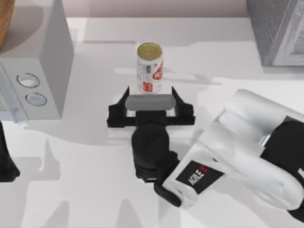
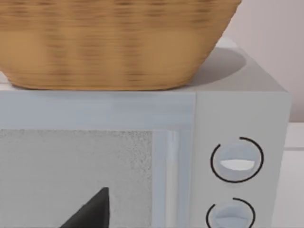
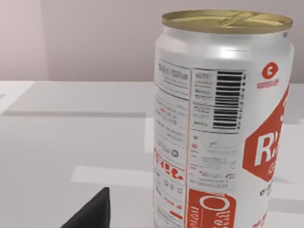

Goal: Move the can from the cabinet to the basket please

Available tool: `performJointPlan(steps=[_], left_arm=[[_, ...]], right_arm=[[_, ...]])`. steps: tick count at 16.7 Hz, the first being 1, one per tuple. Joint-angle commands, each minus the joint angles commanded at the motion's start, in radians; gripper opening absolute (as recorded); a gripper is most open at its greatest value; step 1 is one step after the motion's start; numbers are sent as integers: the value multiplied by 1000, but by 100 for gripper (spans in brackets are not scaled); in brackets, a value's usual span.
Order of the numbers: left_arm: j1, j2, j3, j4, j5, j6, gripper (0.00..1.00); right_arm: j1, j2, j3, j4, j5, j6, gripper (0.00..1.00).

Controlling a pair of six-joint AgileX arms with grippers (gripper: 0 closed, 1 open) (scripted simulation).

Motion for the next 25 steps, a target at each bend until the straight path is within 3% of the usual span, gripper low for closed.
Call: performJointPlan(steps=[17,21,25], left_arm=[[0,0,0,0,0,0,100],[0,0,0,0,0,0,100],[0,0,0,0,0,0,100]], right_arm=[[-75,-52,-184,125,-75,-1,100],[-125,-155,-277,31,-138,3,100],[-240,-425,-476,-170,-278,12,100]])
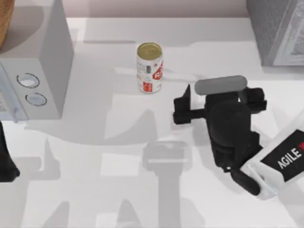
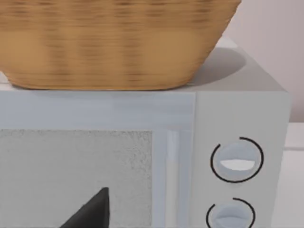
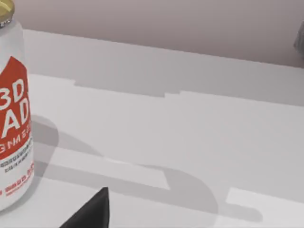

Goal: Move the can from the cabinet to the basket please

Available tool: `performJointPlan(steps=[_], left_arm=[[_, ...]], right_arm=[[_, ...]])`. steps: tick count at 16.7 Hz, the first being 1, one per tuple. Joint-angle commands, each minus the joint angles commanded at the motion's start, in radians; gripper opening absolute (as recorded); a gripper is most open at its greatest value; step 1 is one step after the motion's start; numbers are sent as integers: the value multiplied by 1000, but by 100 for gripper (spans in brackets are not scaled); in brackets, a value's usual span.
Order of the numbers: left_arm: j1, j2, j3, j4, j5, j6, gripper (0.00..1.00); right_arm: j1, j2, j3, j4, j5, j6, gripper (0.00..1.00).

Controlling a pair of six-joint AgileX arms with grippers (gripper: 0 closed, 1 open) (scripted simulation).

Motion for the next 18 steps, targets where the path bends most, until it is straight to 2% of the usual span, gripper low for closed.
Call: performJointPlan(steps=[10,14,18], left_arm=[[0,0,0,0,0,0,100],[0,0,0,0,0,0,100],[0,0,0,0,0,0,100]], right_arm=[[-386,-1190,-478,-603,-413,26,100],[-516,-1632,-596,-823,-531,16,100],[-610,-1940,-679,-1011,-609,-7,100]])
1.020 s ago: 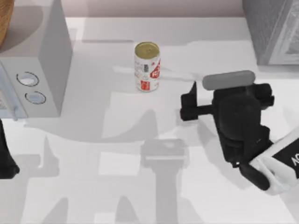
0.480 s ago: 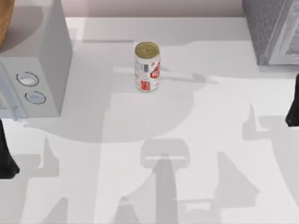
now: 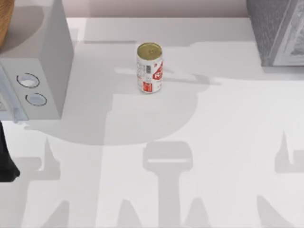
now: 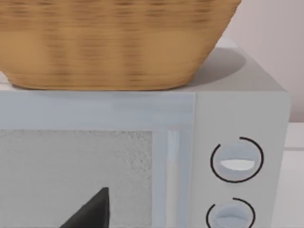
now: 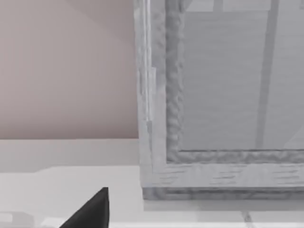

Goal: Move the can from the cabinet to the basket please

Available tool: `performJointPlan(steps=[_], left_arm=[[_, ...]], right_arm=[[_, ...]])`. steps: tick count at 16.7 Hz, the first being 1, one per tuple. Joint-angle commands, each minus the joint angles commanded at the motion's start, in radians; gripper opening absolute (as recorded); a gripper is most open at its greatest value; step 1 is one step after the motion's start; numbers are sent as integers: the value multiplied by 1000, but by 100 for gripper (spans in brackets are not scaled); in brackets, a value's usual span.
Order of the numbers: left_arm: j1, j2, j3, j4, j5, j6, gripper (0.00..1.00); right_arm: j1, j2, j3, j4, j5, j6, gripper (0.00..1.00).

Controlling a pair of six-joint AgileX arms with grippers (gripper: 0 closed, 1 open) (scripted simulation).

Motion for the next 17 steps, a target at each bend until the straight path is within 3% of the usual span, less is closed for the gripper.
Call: performJointPlan(steps=[5,12,17], left_arm=[[0,0,0,0,0,0,100],[0,0,0,0,0,0,100],[0,0,0,0,0,0,100]], right_arm=[[-52,-158,-47,-125,-39,-21,100],[-60,-143,-41,-113,-49,-21,100],[-223,69,5,69,-211,-20,100]])
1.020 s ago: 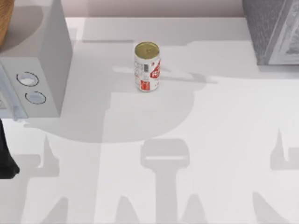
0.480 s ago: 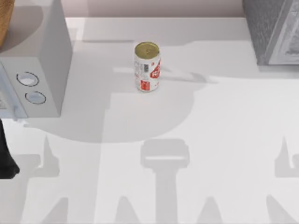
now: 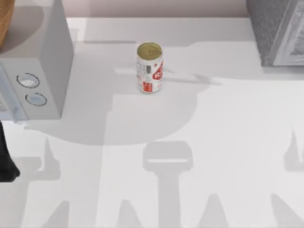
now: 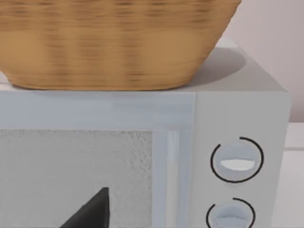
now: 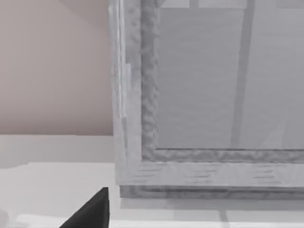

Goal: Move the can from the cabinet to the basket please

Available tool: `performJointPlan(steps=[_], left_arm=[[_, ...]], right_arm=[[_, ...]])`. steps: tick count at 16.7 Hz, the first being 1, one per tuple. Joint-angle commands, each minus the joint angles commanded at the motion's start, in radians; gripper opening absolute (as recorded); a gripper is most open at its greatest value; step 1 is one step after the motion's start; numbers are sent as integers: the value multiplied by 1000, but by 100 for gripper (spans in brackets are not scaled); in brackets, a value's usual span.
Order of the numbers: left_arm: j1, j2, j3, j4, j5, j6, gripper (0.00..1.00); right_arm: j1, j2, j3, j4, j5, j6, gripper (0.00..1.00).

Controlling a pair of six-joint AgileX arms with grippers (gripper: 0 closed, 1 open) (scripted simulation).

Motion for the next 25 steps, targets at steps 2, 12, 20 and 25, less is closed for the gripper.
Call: performJointPlan(steps=[2,12,20,25], left_arm=[[0,0,0,0,0,0,100],[0,0,0,0,0,0,100],[0,0,0,0,0,0,100],[0,0,0,0,0,0,100]], right_arm=[[-103,150,36,120,-101,4,100],[-672,1039,260,813,-658,36,100],[-855,1322,315,1019,-840,34,100],[-852,1319,323,1004,-838,34,100]])
